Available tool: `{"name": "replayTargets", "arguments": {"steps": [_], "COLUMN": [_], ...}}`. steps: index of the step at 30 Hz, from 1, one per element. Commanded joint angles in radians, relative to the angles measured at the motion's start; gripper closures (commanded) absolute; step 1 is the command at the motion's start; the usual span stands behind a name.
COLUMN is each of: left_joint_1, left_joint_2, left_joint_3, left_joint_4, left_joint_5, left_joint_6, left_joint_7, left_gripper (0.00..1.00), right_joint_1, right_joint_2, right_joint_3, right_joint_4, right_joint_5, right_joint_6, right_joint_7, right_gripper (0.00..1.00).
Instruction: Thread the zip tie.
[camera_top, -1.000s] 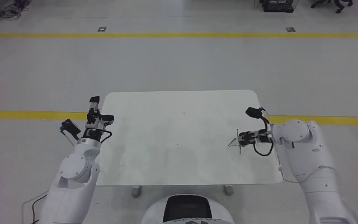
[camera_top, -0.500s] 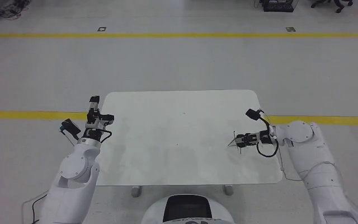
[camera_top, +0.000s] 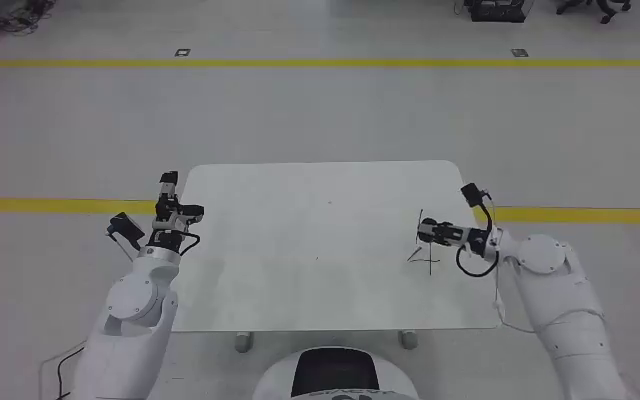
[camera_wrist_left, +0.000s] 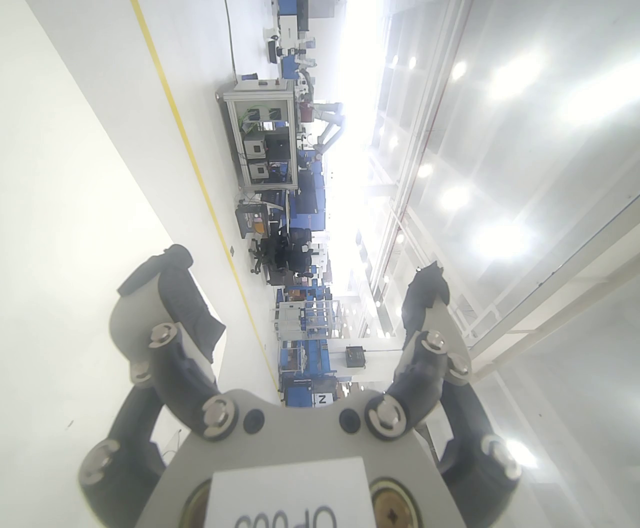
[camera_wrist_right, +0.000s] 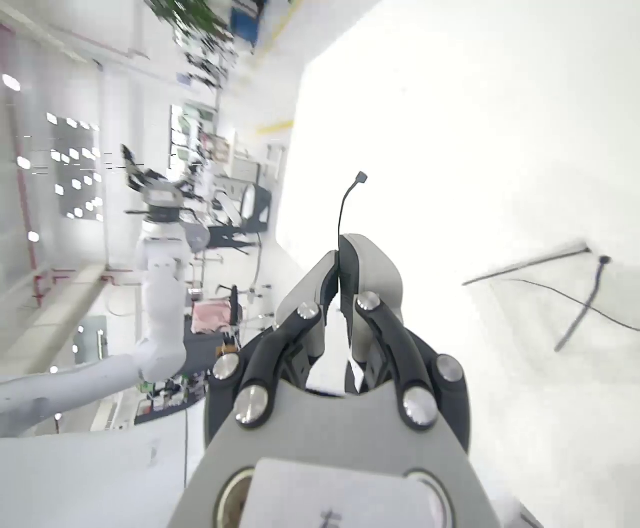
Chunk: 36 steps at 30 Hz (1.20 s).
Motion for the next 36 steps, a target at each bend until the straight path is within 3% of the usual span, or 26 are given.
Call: {"name": "replayTargets", "arguments": {"steps": [1, 5, 8, 28, 31, 34, 36], "left_joint_1": [0.000, 0.000, 0.000, 0.000, 0.018, 0.072, 0.106], "left_joint_2": [0.000, 0.000, 0.000, 0.000, 0.000, 0.002, 0.002], "left_joint_3": [0.000, 0.000, 0.000, 0.000, 0.031, 0.070, 0.103], "left_joint_4": [0.000, 0.000, 0.000, 0.000, -0.058, -0.136, -0.165], "left_joint_5": [0.000, 0.000, 0.000, 0.000, 0.023, 0.060, 0.086], "left_joint_6": [0.000, 0.000, 0.000, 0.000, -0.002, 0.004, 0.006], "left_joint_7": [0.000, 0.000, 0.000, 0.000, -0.078, -0.158, -0.202], "left_gripper": [0.00, 0.00, 0.00, 0.00, 0.00, 0.00, 0.00], "right_joint_1": [-0.054, -0.133, -0.156, -0.156, -0.173, -0.223, -0.249], "right_joint_2": [-0.003, -0.011, -0.019, -0.021, -0.023, -0.027, -0.032], "right_joint_3": [0.006, -0.009, -0.034, -0.036, -0.026, -0.009, -0.005], "right_joint_4": [-0.050, -0.131, -0.151, -0.151, -0.170, -0.221, -0.249], "right_joint_5": [0.050, 0.106, 0.140, 0.143, 0.170, 0.196, 0.207], "right_joint_6": [0.000, 0.000, 0.000, 0.000, 0.000, 0.000, 0.000], "right_joint_7": [-0.062, -0.142, -0.151, -0.153, -0.206, -0.261, -0.276], "right_gripper": [1.00, 1.00, 1.00, 1.00, 1.00, 1.00, 1.00]}}
